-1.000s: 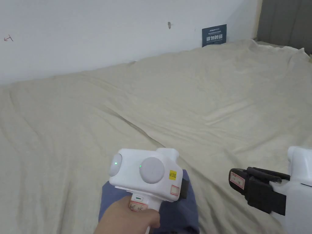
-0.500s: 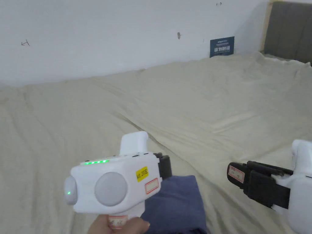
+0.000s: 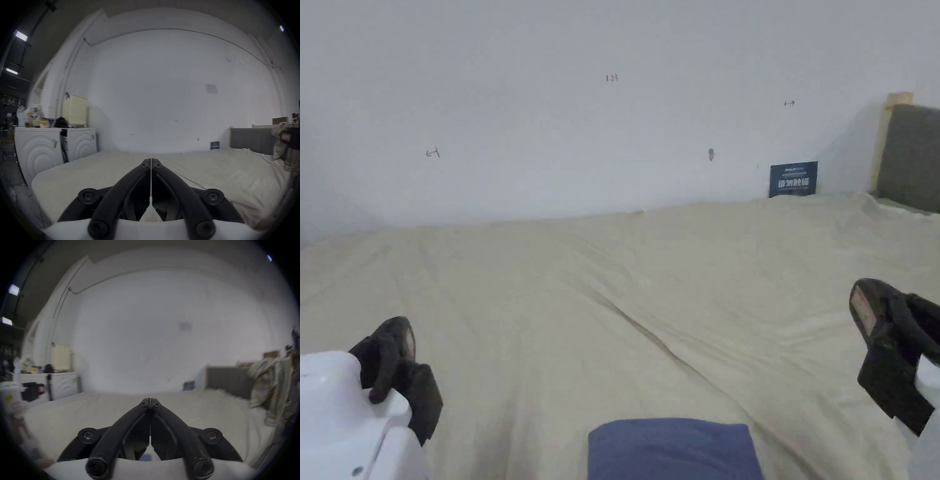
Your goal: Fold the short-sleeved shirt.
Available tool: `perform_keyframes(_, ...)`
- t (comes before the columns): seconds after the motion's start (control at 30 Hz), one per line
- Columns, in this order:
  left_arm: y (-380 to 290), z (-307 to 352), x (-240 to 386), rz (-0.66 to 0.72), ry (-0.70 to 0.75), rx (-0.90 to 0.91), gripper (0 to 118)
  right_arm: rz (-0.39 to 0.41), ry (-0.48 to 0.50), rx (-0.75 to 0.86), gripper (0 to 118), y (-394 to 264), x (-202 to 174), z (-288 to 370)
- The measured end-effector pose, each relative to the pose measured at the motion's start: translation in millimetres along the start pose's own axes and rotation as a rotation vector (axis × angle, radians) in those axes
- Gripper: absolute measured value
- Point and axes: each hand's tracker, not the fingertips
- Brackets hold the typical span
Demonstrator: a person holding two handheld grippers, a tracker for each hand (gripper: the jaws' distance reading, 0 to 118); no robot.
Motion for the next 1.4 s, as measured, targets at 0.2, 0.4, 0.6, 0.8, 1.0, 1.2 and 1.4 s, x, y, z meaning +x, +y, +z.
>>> perform_keyframes(0.2,-37.1,1.7,-18.0,0.085,0.025,-0.080,1,0.084,-0.123,-0.127,0,-51.4,5.7,0.3)
perform_keyframes(0.4,-50.4,6.6,5.5,-0.079,-0.022,-0.049,1,0.039,-0.163,-0.183,0,-64.0,14.3,-1.8)
perform_keyframes(0.6,-55.4,12.0,25.2,-0.150,-0.058,-0.013,1,0.075,-0.164,-0.172,0,-59.7,12.9,-2.4)
perform_keyframes(0.8,-58.9,8.8,26.8,-0.131,-0.074,-0.035,1,0.069,-0.162,-0.179,0,-60.9,13.2,-3.1)
perform_keyframes(1.0,-56.4,2.7,19.3,-0.109,-0.045,-0.049,1,0.075,-0.154,-0.188,0,-62.2,12.9,-3.1)
perform_keyframes(1.2,-19.3,-8.5,-1.6,-0.034,-0.067,-0.021,1,0.094,-0.035,-0.203,0,-25.0,18.4,-39.1)
perform_keyframes(1.4,1.8,-8.6,-24.1,-0.022,-0.120,-0.008,1,0.088,0.282,-0.772,0,-20.1,2.8,-145.6)
